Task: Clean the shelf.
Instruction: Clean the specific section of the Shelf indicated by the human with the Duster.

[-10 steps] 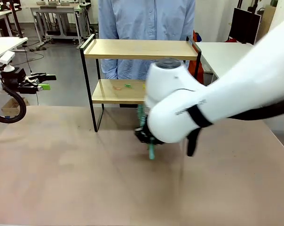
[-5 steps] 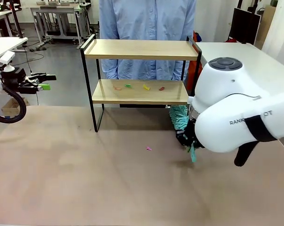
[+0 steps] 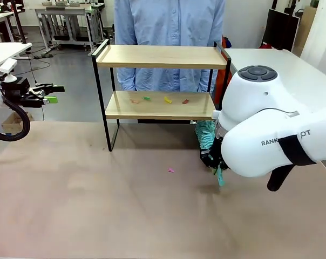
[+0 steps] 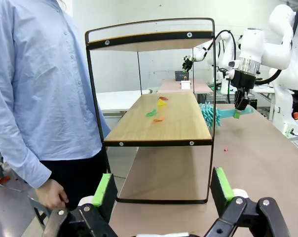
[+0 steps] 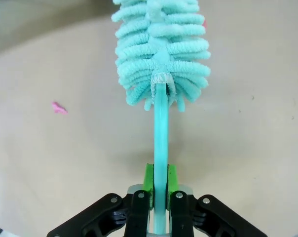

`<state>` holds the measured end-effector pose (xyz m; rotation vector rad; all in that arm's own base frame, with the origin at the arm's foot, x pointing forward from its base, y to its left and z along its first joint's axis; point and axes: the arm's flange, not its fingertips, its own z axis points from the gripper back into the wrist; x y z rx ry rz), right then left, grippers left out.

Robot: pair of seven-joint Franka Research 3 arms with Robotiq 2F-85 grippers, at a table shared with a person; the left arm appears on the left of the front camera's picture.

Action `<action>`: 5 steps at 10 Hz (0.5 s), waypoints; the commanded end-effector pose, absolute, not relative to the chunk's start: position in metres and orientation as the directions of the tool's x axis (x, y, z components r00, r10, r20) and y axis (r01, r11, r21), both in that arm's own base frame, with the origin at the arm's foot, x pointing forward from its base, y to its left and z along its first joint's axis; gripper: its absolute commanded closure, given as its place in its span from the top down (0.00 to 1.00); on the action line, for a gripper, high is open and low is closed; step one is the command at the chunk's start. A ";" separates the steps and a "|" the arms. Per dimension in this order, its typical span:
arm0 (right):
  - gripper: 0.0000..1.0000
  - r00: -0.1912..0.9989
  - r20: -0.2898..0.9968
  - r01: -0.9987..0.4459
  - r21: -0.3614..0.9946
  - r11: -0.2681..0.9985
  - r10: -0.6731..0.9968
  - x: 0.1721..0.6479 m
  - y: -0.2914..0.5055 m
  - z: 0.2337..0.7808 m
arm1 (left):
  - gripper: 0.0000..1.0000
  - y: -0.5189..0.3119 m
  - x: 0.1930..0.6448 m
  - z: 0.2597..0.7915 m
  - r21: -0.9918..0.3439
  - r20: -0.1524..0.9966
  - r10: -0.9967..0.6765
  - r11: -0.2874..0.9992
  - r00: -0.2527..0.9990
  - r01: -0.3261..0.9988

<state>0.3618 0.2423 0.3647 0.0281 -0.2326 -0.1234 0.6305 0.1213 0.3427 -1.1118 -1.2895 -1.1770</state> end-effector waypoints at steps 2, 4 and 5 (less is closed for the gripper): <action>0.13 0.940 0.280 -0.222 0.075 0.972 0.193 0.337 0.225 0.394 | 1.00 0.121 0.630 0.346 0.057 0.998 -0.008 0.098 -0.056 0.994; 0.13 0.901 0.223 -0.398 0.080 0.914 0.373 0.331 0.218 0.403 | 1.00 0.121 0.630 0.346 0.057 0.998 -0.008 0.098 -0.056 0.994; 0.13 0.859 0.193 -0.492 0.057 0.869 0.474 0.327 0.214 0.407 | 1.00 0.121 0.630 0.346 0.057 0.998 -0.008 0.098 -0.056 0.994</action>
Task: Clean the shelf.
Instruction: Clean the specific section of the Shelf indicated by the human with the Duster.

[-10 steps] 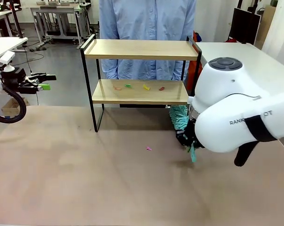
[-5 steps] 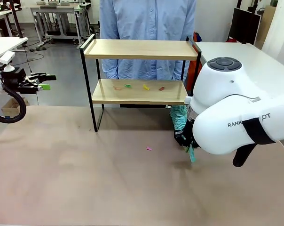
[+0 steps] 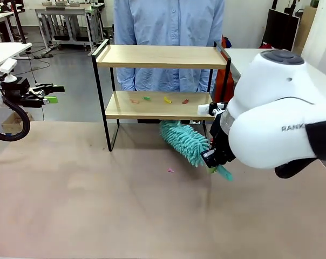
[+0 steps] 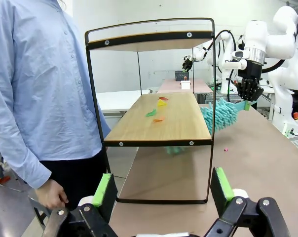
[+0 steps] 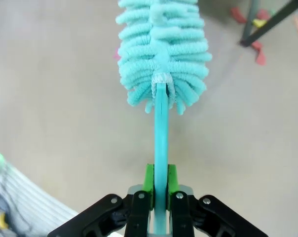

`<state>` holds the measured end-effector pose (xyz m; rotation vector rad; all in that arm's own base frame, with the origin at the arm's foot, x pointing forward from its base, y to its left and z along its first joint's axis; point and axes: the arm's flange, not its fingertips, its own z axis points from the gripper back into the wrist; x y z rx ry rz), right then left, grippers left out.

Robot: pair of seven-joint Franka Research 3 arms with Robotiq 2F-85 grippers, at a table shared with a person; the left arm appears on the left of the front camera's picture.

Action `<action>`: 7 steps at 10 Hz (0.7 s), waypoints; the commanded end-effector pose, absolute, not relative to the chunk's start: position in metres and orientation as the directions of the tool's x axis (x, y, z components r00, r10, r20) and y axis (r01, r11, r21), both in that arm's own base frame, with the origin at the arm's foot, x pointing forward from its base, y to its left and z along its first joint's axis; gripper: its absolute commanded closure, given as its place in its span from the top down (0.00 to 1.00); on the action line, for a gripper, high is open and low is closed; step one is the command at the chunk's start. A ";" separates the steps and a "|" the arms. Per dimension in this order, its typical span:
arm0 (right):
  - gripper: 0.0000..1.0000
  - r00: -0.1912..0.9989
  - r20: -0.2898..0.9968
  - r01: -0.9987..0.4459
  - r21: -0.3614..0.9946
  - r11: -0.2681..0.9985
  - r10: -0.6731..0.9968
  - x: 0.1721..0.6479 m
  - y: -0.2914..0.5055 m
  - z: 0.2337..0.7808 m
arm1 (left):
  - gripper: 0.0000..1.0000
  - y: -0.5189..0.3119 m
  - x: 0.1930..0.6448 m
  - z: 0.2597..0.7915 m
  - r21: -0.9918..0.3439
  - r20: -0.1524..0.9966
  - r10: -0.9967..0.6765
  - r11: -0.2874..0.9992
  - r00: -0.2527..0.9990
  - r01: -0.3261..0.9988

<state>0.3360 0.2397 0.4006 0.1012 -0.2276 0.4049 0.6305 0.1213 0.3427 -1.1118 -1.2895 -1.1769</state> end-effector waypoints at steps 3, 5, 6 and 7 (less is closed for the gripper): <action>0.13 0.743 0.076 -0.667 0.006 0.745 0.665 0.303 0.184 0.444 | 1.00 0.121 0.630 0.346 0.057 0.998 -0.008 0.098 -0.056 0.994; 0.13 0.669 -0.018 -0.743 -0.012 0.669 0.743 0.276 0.155 0.490 | 1.00 0.121 0.630 0.346 0.057 0.998 -0.008 0.098 -0.056 0.994; 0.13 0.644 -0.055 -0.765 -0.038 0.643 0.763 0.259 0.145 0.515 | 1.00 0.121 0.630 0.346 0.057 0.998 -0.008 0.098 -0.056 0.994; 0.13 0.592 -0.094 -0.806 -0.028 0.592 0.801 0.242 0.139 0.535 | 1.00 0.121 0.630 0.346 0.057 0.998 -0.008 0.098 -0.056 0.994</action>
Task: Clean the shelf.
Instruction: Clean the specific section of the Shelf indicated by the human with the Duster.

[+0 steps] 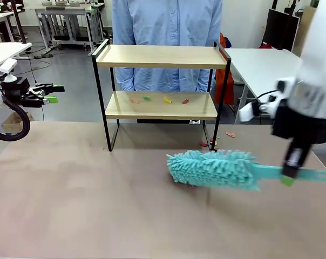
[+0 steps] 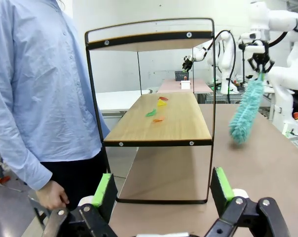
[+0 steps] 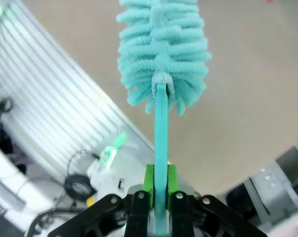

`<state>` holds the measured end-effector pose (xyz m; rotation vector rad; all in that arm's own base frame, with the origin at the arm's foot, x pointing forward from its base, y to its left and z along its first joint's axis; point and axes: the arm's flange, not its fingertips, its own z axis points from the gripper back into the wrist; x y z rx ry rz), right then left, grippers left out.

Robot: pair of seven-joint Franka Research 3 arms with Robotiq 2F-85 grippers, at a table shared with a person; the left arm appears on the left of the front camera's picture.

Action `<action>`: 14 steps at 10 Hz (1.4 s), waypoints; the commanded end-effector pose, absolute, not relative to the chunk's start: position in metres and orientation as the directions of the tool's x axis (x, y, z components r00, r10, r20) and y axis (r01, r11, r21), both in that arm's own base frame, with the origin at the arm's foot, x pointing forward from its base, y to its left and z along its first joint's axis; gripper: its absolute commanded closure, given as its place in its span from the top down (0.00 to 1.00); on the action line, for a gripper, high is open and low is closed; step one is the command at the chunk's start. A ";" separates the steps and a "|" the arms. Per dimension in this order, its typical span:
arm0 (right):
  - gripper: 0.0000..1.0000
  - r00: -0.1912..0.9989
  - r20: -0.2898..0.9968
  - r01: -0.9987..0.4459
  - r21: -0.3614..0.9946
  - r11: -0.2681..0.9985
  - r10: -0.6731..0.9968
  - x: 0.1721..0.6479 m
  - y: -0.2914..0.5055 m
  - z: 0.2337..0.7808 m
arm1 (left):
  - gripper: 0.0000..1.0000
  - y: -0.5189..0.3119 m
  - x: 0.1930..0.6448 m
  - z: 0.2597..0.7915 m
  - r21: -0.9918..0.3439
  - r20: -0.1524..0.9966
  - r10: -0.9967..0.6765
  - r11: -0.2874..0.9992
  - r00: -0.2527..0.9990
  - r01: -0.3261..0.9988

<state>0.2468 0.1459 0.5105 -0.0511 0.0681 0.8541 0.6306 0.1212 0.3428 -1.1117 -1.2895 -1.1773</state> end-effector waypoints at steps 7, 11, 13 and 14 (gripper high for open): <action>0.13 0.618 -0.173 -0.783 -0.043 0.621 0.767 0.210 0.131 0.564 | 1.00 0.121 0.630 0.346 0.057 0.998 -0.008 0.098 -0.056 0.994; 0.13 0.618 -0.173 -0.783 -0.043 0.621 0.767 0.210 0.131 0.564 | 1.00 0.121 0.630 0.346 0.057 0.998 -0.008 0.098 -0.056 0.994; 0.13 0.618 -0.173 -0.783 -0.043 0.621 0.767 0.210 0.131 0.564 | 1.00 0.121 0.630 0.346 0.057 0.998 -0.008 0.098 -0.056 0.994; 0.13 0.618 -0.173 -0.783 -0.043 0.621 0.767 0.210 0.131 0.564 | 1.00 0.121 0.630 0.346 0.057 0.998 -0.008 0.098 -0.056 0.994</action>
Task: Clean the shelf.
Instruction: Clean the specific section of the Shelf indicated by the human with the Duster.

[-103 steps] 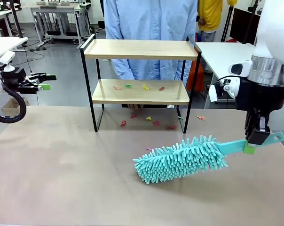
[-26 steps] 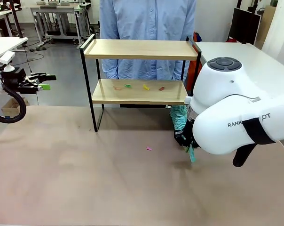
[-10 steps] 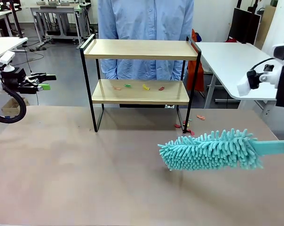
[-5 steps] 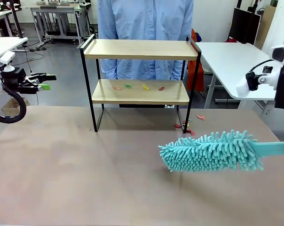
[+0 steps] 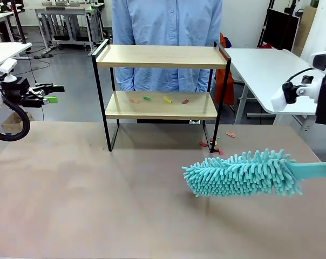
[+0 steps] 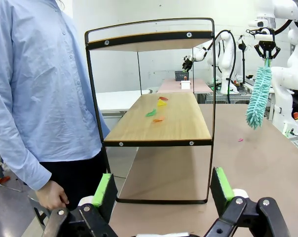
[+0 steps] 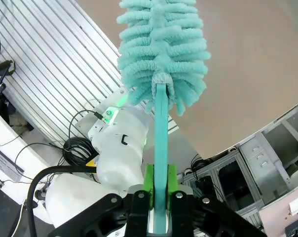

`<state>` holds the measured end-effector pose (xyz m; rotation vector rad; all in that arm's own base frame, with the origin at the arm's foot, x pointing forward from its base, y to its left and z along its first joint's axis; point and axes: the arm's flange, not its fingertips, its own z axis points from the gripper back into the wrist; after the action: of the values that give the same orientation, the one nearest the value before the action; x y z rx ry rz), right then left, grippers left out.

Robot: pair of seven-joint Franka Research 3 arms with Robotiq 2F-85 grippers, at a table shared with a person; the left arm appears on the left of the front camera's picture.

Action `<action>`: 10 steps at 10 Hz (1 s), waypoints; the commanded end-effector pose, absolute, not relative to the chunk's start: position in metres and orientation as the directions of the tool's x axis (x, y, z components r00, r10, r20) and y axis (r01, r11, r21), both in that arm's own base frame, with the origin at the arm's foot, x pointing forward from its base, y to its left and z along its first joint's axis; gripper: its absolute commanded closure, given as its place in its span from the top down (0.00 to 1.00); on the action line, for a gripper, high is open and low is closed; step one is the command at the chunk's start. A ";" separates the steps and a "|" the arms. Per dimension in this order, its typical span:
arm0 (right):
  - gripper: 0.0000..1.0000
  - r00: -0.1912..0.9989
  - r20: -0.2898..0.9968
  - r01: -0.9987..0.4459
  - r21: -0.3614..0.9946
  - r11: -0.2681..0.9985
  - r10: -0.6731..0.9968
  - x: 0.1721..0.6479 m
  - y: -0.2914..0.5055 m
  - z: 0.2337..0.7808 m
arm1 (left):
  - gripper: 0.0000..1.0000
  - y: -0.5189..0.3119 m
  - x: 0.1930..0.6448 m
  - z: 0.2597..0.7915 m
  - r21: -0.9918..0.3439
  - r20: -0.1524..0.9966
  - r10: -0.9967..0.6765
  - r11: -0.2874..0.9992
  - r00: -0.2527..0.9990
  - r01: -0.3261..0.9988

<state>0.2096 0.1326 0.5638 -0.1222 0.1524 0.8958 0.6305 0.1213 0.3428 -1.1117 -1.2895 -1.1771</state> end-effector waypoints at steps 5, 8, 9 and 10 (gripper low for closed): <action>0.13 0.618 -0.173 -0.783 -0.043 0.621 0.767 0.210 0.131 0.564 | 1.00 0.121 0.630 0.346 0.057 0.998 -0.008 0.098 -0.056 0.994; 0.13 0.618 -0.173 -0.783 -0.043 0.621 0.767 0.210 0.131 0.564 | 1.00 0.121 0.630 0.346 0.057 0.998 -0.008 0.098 -0.056 0.994; 0.13 0.618 -0.173 -0.783 -0.043 0.621 0.767 0.210 0.131 0.564 | 1.00 0.121 0.630 0.346 0.057 0.998 -0.008 0.098 -0.056 0.994; 0.13 0.618 -0.173 -0.783 -0.043 0.621 0.767 0.210 0.131 0.564 | 1.00 0.121 0.630 0.346 0.057 0.998 -0.008 0.098 -0.056 0.994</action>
<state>0.2096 0.1326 0.5638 -0.1221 0.1523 0.8958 0.6305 0.1213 0.3428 -1.1117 -1.2895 -1.1771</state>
